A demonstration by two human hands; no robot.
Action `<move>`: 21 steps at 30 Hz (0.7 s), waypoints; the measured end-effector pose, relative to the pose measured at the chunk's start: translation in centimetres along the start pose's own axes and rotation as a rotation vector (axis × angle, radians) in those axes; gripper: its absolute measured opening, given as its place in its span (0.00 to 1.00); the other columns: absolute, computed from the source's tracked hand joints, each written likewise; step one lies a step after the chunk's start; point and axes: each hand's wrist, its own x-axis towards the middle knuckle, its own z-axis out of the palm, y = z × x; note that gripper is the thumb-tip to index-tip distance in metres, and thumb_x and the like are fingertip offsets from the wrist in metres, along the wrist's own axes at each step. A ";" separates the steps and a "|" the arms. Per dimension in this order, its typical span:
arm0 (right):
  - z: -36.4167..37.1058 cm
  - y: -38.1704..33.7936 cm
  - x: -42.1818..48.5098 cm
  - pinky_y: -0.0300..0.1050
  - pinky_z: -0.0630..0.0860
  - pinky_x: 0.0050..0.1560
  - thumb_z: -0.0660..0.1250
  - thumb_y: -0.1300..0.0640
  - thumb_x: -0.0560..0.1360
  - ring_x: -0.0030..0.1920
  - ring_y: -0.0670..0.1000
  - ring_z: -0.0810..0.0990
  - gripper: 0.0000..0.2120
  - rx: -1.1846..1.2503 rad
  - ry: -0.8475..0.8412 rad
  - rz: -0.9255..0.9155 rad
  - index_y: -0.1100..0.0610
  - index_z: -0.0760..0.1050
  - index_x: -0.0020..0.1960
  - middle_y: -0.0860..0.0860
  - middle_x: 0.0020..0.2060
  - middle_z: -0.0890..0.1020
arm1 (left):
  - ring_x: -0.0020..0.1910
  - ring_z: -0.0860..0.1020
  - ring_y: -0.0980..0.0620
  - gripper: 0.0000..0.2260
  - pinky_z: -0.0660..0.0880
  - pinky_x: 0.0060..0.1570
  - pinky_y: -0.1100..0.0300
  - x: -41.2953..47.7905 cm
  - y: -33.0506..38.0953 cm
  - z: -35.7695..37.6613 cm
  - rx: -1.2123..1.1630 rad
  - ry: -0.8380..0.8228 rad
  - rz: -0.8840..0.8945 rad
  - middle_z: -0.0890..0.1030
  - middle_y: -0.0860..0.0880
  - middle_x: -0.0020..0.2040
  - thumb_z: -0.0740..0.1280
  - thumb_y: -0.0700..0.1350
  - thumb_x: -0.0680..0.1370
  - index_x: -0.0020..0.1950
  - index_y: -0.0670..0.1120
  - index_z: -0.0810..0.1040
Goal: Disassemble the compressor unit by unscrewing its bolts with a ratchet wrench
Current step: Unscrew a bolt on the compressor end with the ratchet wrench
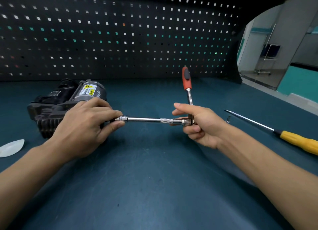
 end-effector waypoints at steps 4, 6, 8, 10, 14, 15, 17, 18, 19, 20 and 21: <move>-0.2 -0.1 0.1 0.33 0.54 0.17 0.71 0.45 0.75 0.19 0.41 0.59 0.15 0.047 -0.019 0.051 0.56 0.78 0.50 0.47 0.28 0.77 | 0.49 0.76 0.51 0.17 0.75 0.43 0.49 0.0 0.0 0.0 0.001 0.003 0.003 0.81 0.60 0.41 0.59 0.58 0.79 0.51 0.51 0.84; -0.3 -0.1 0.1 0.33 0.54 0.16 0.70 0.44 0.76 0.18 0.41 0.59 0.15 0.052 -0.034 0.071 0.56 0.77 0.50 0.47 0.30 0.77 | 0.49 0.76 0.51 0.17 0.75 0.43 0.49 0.0 0.0 0.0 0.004 0.003 0.003 0.81 0.60 0.41 0.59 0.58 0.79 0.51 0.51 0.83; -0.3 -0.1 0.1 0.33 0.54 0.16 0.69 0.43 0.76 0.18 0.41 0.59 0.15 0.064 -0.047 0.089 0.56 0.77 0.50 0.48 0.32 0.77 | 0.49 0.76 0.51 0.17 0.75 0.43 0.48 0.0 0.0 0.0 0.003 0.004 0.001 0.81 0.60 0.41 0.59 0.58 0.79 0.51 0.51 0.83; -0.4 -0.2 0.1 0.33 0.54 0.16 0.68 0.43 0.76 0.17 0.42 0.59 0.16 0.089 -0.064 0.103 0.56 0.76 0.49 0.48 0.32 0.78 | 0.49 0.76 0.51 0.17 0.75 0.44 0.48 0.0 0.1 0.0 -0.001 0.006 -0.006 0.81 0.60 0.41 0.59 0.59 0.78 0.51 0.51 0.84; -0.5 -0.3 0.0 0.33 0.54 0.15 0.68 0.43 0.76 0.16 0.42 0.59 0.17 0.140 -0.081 0.123 0.58 0.75 0.49 0.54 0.48 0.78 | 0.50 0.76 0.52 0.18 0.75 0.44 0.49 0.0 0.2 0.0 0.002 0.007 -0.013 0.81 0.60 0.41 0.59 0.59 0.78 0.51 0.51 0.84; -0.5 -0.4 0.0 0.33 0.54 0.15 0.68 0.43 0.76 0.16 0.42 0.59 0.17 0.151 -0.082 0.124 0.59 0.75 0.49 0.55 0.49 0.77 | 0.50 0.76 0.52 0.18 0.75 0.44 0.49 0.0 0.2 -0.1 0.002 0.006 -0.016 0.81 0.60 0.41 0.58 0.59 0.78 0.51 0.51 0.84; -0.5 -0.4 0.0 0.33 0.54 0.15 0.68 0.43 0.76 0.16 0.42 0.59 0.18 0.168 -0.089 0.127 0.59 0.76 0.48 0.53 0.42 0.78 | 0.50 0.76 0.51 0.18 0.74 0.44 0.49 0.0 0.2 -0.1 -0.001 0.003 -0.019 0.81 0.61 0.40 0.58 0.59 0.78 0.51 0.51 0.84; -0.5 -0.4 -0.1 0.33 0.54 0.15 0.68 0.43 0.77 0.16 0.42 0.59 0.18 0.177 -0.094 0.130 0.59 0.76 0.48 0.52 0.38 0.78 | 0.50 0.76 0.52 0.18 0.74 0.44 0.49 0.0 0.2 -0.1 -0.001 0.004 -0.020 0.80 0.61 0.40 0.58 0.59 0.78 0.51 0.51 0.84; -0.5 -0.5 -0.1 0.33 0.54 0.15 0.68 0.43 0.77 0.16 0.42 0.59 0.18 0.185 -0.098 0.133 0.59 0.76 0.48 0.50 0.35 0.78 | 0.50 0.76 0.52 0.18 0.74 0.44 0.49 0.0 0.3 -0.1 -0.002 0.005 -0.022 0.80 0.61 0.40 0.58 0.59 0.78 0.51 0.51 0.84; -0.5 -0.5 -0.1 0.33 0.54 0.14 0.68 0.43 0.77 0.16 0.42 0.59 0.18 0.194 -0.101 0.138 0.59 0.76 0.48 0.50 0.35 0.78 | 0.50 0.76 0.52 0.18 0.74 0.44 0.49 0.0 0.3 -0.1 -0.003 0.008 -0.024 0.81 0.60 0.41 0.58 0.59 0.78 0.51 0.51 0.84; -0.5 -0.5 -0.2 0.33 0.54 0.14 0.68 0.43 0.76 0.16 0.42 0.59 0.18 0.206 -0.103 0.143 0.60 0.76 0.48 0.51 0.37 0.79 | 0.50 0.76 0.52 0.18 0.74 0.44 0.49 0.0 0.3 0.0 -0.003 0.010 -0.026 0.81 0.60 0.41 0.58 0.59 0.78 0.51 0.51 0.84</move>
